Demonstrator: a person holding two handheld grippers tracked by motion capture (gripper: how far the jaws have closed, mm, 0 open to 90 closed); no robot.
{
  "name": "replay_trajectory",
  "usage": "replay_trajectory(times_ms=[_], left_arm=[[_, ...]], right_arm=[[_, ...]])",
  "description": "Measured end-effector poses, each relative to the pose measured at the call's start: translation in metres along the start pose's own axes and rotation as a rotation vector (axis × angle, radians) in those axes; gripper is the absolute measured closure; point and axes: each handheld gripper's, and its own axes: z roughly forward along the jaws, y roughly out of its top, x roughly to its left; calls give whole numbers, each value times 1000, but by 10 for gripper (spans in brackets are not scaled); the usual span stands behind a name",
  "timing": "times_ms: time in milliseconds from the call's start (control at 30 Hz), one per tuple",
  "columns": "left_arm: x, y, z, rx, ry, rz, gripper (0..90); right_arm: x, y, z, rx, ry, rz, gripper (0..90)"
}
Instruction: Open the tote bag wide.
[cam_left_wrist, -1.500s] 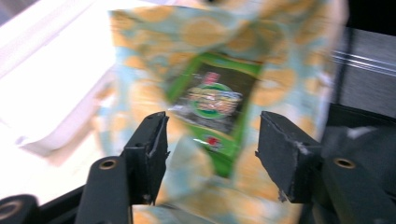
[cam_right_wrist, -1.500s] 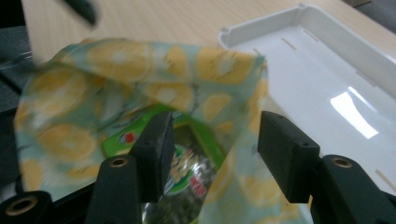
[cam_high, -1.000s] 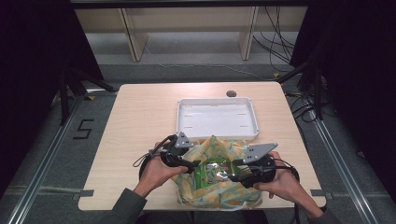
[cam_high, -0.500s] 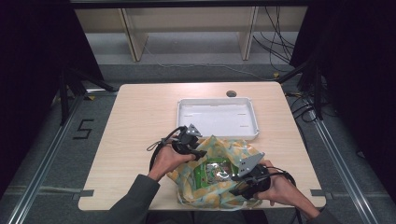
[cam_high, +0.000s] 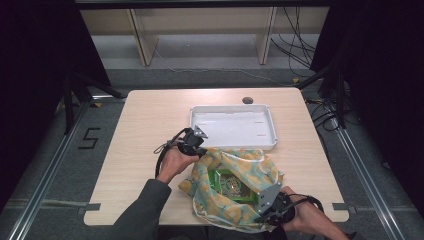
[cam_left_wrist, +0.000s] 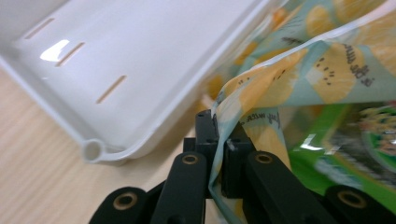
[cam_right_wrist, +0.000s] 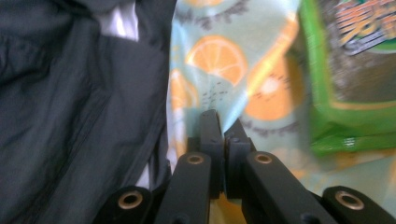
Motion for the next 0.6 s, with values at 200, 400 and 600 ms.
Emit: replay_trajectory(times_ms=[200,400,600], left_arm=[[-1,-2,-9,-48,-58,-33,687],[-20,2,-51,-156,-56,-37,417],[-56,-12,-85,-192,-206,8,371]], right_arm=[[-5,3,-8,-78,-37,70,644],[-17,15,-49,-342,-161,120,485],[-40,26,-55,-340,-296,223,429]])
